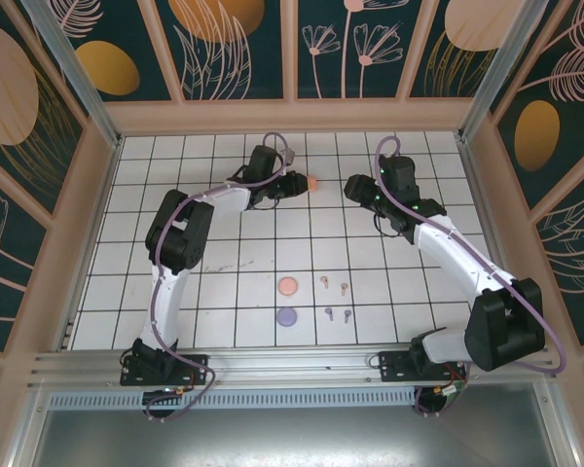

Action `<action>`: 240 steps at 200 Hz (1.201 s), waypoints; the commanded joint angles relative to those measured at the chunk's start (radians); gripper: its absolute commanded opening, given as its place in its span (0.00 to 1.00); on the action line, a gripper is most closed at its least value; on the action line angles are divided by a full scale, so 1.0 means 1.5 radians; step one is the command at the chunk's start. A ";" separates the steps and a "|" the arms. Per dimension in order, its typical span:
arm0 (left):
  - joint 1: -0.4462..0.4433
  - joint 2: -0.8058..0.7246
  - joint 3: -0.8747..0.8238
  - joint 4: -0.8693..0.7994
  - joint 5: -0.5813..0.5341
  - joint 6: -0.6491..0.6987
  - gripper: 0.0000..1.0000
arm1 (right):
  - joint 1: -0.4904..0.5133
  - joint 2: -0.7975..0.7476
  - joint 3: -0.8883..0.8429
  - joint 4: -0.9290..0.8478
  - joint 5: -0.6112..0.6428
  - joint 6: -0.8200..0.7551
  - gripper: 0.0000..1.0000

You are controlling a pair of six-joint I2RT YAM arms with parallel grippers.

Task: Insert wireless bluetooth earbuds into charging case

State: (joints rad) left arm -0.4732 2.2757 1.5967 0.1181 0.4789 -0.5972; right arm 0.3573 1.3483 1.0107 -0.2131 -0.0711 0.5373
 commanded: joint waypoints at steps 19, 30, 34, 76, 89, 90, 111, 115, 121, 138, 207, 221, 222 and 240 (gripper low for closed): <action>0.003 0.038 0.055 -0.119 -0.042 0.050 0.21 | 0.006 -0.017 0.020 0.006 0.000 -0.010 0.58; 0.003 0.041 0.062 -0.132 -0.050 0.057 0.23 | 0.008 -0.017 0.021 0.003 0.003 -0.009 0.58; 0.003 0.043 0.063 -0.136 -0.054 0.059 0.24 | 0.008 -0.017 0.021 0.002 0.004 -0.008 0.58; 0.002 0.046 0.083 -0.180 -0.108 0.093 0.40 | 0.017 -0.025 0.019 -0.010 0.018 -0.008 0.64; 0.003 0.044 0.084 -0.189 -0.130 0.104 0.46 | 0.020 -0.028 0.020 -0.016 0.024 -0.007 0.68; 0.003 0.043 0.084 -0.189 -0.132 0.106 0.47 | 0.020 -0.028 0.019 -0.016 0.024 -0.007 0.68; 0.004 0.032 0.083 -0.198 -0.167 0.131 0.53 | 0.025 -0.037 0.017 -0.021 0.032 -0.006 0.74; 0.005 0.029 0.082 -0.199 -0.176 0.135 0.57 | 0.026 -0.038 0.017 -0.023 0.034 -0.006 0.75; 0.006 0.023 0.080 -0.199 -0.188 0.140 0.59 | 0.027 -0.039 0.017 -0.025 0.037 -0.007 0.76; 0.011 0.002 0.071 -0.199 -0.219 0.155 0.66 | 0.034 -0.043 0.018 -0.033 0.042 -0.008 0.77; 0.031 -0.183 -0.068 -0.083 -0.306 0.179 0.80 | 0.110 -0.024 -0.002 -0.058 0.052 -0.006 0.76; 0.031 -0.224 -0.101 -0.056 -0.324 0.183 0.81 | 0.137 -0.008 -0.006 -0.066 0.054 0.001 0.75; 0.031 -0.227 -0.103 -0.054 -0.326 0.182 0.81 | 0.140 -0.006 -0.007 -0.066 0.054 0.001 0.75; 0.033 -0.275 -0.144 -0.019 -0.357 0.181 0.81 | 0.185 0.017 -0.007 -0.074 0.054 0.012 0.75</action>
State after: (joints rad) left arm -0.4252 1.9564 1.4464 -0.0204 0.0299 -0.3443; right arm 0.5632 1.3254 1.0142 -0.2806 -0.0032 0.5335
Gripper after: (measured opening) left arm 0.811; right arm 0.755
